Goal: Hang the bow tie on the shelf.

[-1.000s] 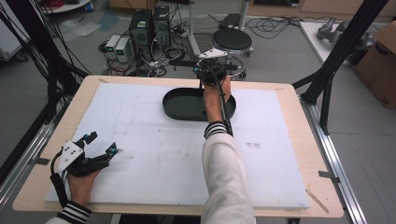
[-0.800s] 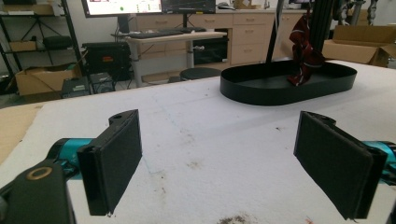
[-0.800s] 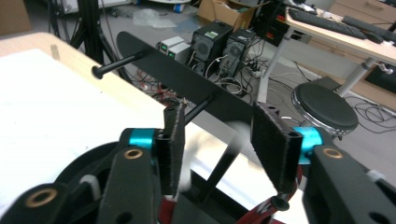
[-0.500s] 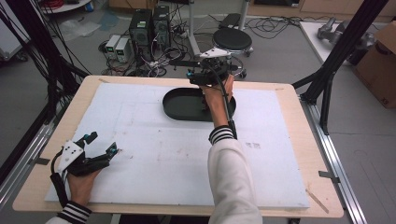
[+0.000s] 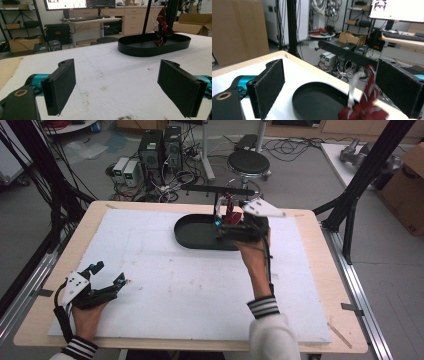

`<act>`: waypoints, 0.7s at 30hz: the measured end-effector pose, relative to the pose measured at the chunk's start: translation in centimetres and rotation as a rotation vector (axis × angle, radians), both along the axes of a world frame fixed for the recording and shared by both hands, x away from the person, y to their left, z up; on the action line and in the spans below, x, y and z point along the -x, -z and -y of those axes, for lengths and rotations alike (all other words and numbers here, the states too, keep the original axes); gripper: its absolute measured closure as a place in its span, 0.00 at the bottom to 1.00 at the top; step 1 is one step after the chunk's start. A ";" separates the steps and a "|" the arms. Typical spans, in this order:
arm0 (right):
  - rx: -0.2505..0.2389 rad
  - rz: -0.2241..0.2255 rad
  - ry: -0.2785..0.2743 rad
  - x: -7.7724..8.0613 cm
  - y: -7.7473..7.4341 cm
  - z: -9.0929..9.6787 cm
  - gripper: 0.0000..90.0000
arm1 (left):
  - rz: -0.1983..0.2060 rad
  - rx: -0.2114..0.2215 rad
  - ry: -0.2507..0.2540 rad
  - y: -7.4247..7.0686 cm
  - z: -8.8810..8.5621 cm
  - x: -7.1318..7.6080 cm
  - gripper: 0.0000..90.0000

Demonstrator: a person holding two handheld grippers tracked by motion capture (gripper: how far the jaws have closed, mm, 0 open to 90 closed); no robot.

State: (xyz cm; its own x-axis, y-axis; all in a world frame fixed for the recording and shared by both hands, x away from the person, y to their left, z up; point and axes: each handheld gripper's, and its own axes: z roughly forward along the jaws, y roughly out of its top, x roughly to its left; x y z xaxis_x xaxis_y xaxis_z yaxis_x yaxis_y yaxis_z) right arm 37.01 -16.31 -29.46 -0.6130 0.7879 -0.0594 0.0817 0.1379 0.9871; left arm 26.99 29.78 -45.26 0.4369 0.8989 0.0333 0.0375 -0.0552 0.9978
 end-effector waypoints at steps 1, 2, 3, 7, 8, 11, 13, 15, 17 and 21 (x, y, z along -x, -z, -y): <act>0.000 0.012 0.006 1.1 0.5 0.7 0.09 | 0.001 -0.002 0.002 0.0 0.0 0.0 0.17; 0.000 0.012 0.006 1.1 0.5 0.7 0.09 | 0.001 -0.002 0.002 0.0 0.0 0.0 0.17; -0.005 0.021 0.013 2.2 1.0 1.4 0.09 | 0.000 -0.001 0.002 0.0 0.0 0.0 0.17; -0.012 0.056 0.056 6.1 3.5 4.4 0.09 | 0.001 0.001 0.002 0.0 0.0 0.0 0.17; -0.021 0.054 0.068 7.2 4.5 5.6 0.09 | 0.001 0.001 0.002 0.0 0.0 0.0 0.17; -0.054 0.050 0.083 8.8 6.6 7.2 0.09 | 0.002 0.000 0.002 0.0 0.0 0.0 0.17; -0.048 0.054 0.102 9.5 7.9 7.9 0.09 | 0.007 -0.002 0.003 0.0 0.1 0.1 0.17; -0.046 0.055 0.111 10.0 8.8 8.4 0.09 | 0.013 -0.002 0.004 0.0 0.1 0.1 0.17; -0.053 0.064 0.122 10.6 10.4 9.1 0.09 | 0.016 0.000 0.003 0.0 0.0 0.2 0.17; -0.060 0.070 0.144 11.4 12.9 9.8 0.09 | 0.030 0.011 0.004 0.1 -0.1 0.3 0.17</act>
State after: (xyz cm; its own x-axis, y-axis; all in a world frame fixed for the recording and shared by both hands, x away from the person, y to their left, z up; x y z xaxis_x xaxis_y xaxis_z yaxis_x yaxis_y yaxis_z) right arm 25.63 -26.08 -42.37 -0.4891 0.8709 -0.0478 0.0276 0.0702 0.9971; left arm 26.70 29.88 -45.33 0.4397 0.8974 0.0368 0.0073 -0.0445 0.9990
